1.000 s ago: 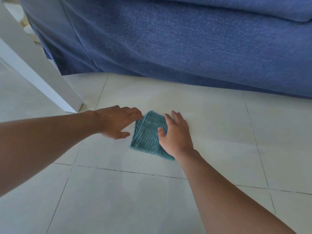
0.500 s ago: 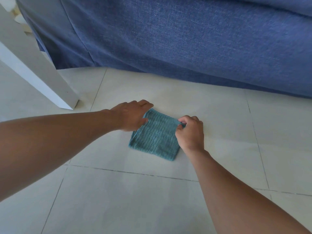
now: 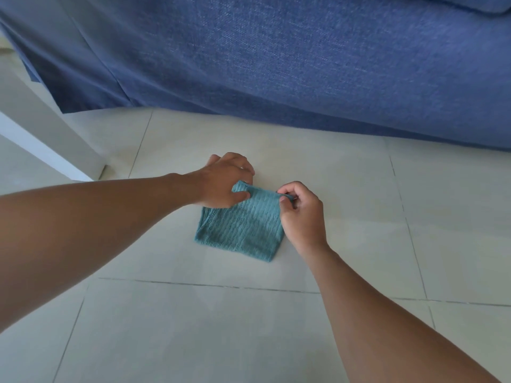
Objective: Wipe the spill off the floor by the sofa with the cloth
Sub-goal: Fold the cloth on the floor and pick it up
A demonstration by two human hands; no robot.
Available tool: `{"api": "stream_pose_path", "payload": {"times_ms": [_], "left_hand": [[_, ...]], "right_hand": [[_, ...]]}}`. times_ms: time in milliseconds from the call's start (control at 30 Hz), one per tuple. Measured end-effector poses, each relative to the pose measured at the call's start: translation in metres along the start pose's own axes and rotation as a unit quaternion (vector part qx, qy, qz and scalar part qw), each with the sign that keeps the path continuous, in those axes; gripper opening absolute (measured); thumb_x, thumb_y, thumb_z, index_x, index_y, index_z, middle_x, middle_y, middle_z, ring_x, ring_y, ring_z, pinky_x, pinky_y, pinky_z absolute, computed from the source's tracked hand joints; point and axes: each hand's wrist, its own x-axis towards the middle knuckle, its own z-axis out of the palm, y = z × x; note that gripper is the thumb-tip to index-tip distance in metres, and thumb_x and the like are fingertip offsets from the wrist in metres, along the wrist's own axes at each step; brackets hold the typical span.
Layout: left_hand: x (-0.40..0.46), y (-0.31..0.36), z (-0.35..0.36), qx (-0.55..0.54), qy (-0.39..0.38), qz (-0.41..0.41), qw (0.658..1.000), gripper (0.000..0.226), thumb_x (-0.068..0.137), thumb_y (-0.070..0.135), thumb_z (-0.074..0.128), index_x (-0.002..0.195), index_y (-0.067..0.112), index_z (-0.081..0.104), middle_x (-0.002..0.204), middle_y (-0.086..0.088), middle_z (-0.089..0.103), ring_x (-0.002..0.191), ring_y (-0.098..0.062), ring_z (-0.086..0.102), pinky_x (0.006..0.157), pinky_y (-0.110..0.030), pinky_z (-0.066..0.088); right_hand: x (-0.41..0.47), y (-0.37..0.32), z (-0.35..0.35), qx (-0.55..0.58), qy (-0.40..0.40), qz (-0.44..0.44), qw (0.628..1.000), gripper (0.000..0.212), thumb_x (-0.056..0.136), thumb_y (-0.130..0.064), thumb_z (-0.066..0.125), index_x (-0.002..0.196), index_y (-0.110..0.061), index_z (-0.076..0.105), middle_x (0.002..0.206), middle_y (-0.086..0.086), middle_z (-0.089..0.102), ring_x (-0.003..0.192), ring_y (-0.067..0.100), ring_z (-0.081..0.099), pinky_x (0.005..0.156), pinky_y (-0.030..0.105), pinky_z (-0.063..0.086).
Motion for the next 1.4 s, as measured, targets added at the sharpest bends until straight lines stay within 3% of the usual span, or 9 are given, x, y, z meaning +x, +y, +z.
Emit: {"api": "stream_pose_path", "payload": {"times_ms": [67,133,233,467,700,1033,1100,1200,1400], "left_hand": [[-0.004,-0.002,-0.006,-0.052,-0.013,-0.039,0.998,0.028,0.095,0.04,0.06,0.117,0.024,0.064,0.136,0.002,0.056,0.139,-0.018,0.037,0.112,-0.041,0.029],[-0.012,-0.003,-0.011,-0.103,-0.02,-0.075,0.992,0.016,0.095,0.042,0.06,0.102,0.029,0.064,0.115,0.002,0.065,0.116,-0.023,0.055,0.1,-0.042,0.044],[-0.022,-0.004,-0.015,-0.169,-0.019,-0.098,0.981,0.016,0.093,0.04,0.064,0.087,0.026,0.064,0.091,0.004,0.064,0.091,-0.021,0.061,0.086,-0.041,0.048],[-0.031,-0.01,-0.022,-0.351,-0.103,-0.225,0.903,0.008,0.095,0.015,0.067,0.096,0.008,0.063,0.1,-0.015,0.069,0.082,-0.024,0.073,0.063,-0.028,0.062],[-0.033,-0.012,-0.013,-0.288,-0.036,-0.295,0.91,0.009,0.097,0.009,0.063,0.103,0.011,0.057,0.109,-0.017,0.062,0.079,-0.032,0.075,0.068,-0.041,0.064],[-0.034,0.001,-0.006,-0.203,-0.041,-0.312,0.927,0.024,0.097,0.016,0.063,0.114,0.005,0.05,0.101,-0.019,0.066,0.074,-0.035,0.075,0.072,-0.045,0.063],[-0.036,0.0,-0.01,-0.217,-0.057,-0.32,0.921,0.033,0.095,0.022,0.066,0.115,0.004,0.045,0.085,-0.022,0.071,0.07,-0.033,0.076,0.068,-0.045,0.064],[-0.044,0.002,-0.017,-0.255,-0.11,-0.339,0.899,0.046,0.09,0.031,0.073,0.117,0.002,0.047,0.086,-0.023,0.074,0.076,-0.031,0.076,0.065,-0.042,0.064],[-0.066,0.005,-0.01,-0.253,-0.197,-0.341,0.884,0.054,0.081,0.026,0.083,0.118,-0.004,0.058,0.091,-0.019,0.077,0.079,-0.027,0.076,0.075,-0.039,0.064]], "right_hand": [[0.003,-0.001,0.0,0.028,-0.003,0.028,0.999,0.022,0.091,0.002,0.061,0.089,-0.019,0.066,0.071,-0.005,0.06,0.052,0.004,0.049,0.052,0.013,0.039],[0.005,-0.002,0.001,0.044,-0.018,0.051,0.998,0.021,0.09,0.0,0.065,0.092,-0.021,0.067,0.071,-0.006,0.063,0.056,0.004,0.056,0.057,0.016,0.045],[0.008,-0.003,0.003,0.034,-0.01,0.057,0.998,0.02,0.09,-0.003,0.068,0.095,-0.022,0.069,0.074,-0.005,0.063,0.062,0.009,0.061,0.061,0.019,0.049],[0.006,-0.006,0.013,0.004,0.013,0.088,0.996,0.017,0.09,-0.004,0.07,0.104,-0.014,0.07,0.081,-0.002,0.066,0.066,0.004,0.062,0.057,0.003,0.043],[0.007,-0.007,0.02,-0.006,0.041,0.122,0.992,0.02,0.09,-0.005,0.073,0.11,-0.006,0.069,0.078,-0.006,0.058,0.065,-0.001,0.055,0.054,0.0,0.04],[0.004,0.001,0.022,-0.012,0.073,0.151,0.986,0.017,0.089,-0.006,0.072,0.105,-0.002,0.069,0.074,-0.006,0.059,0.062,-0.002,0.054,0.052,0.0,0.039],[0.003,0.001,0.021,-0.002,0.077,0.15,0.986,0.02,0.09,-0.013,0.075,0.105,-0.002,0.068,0.074,-0.004,0.061,0.062,-0.002,0.055,0.053,-0.001,0.039],[0.0,0.002,0.017,0.009,0.072,0.157,0.985,0.023,0.09,-0.022,0.075,0.103,-0.005,0.065,0.072,-0.007,0.062,0.061,-0.002,0.056,0.051,0.0,0.038],[-0.004,0.001,0.016,-0.02,0.05,0.161,0.985,0.016,0.089,-0.008,0.069,0.105,-0.008,0.067,0.08,-0.003,0.064,0.068,0.008,0.063,0.048,0.003,0.041]]}}
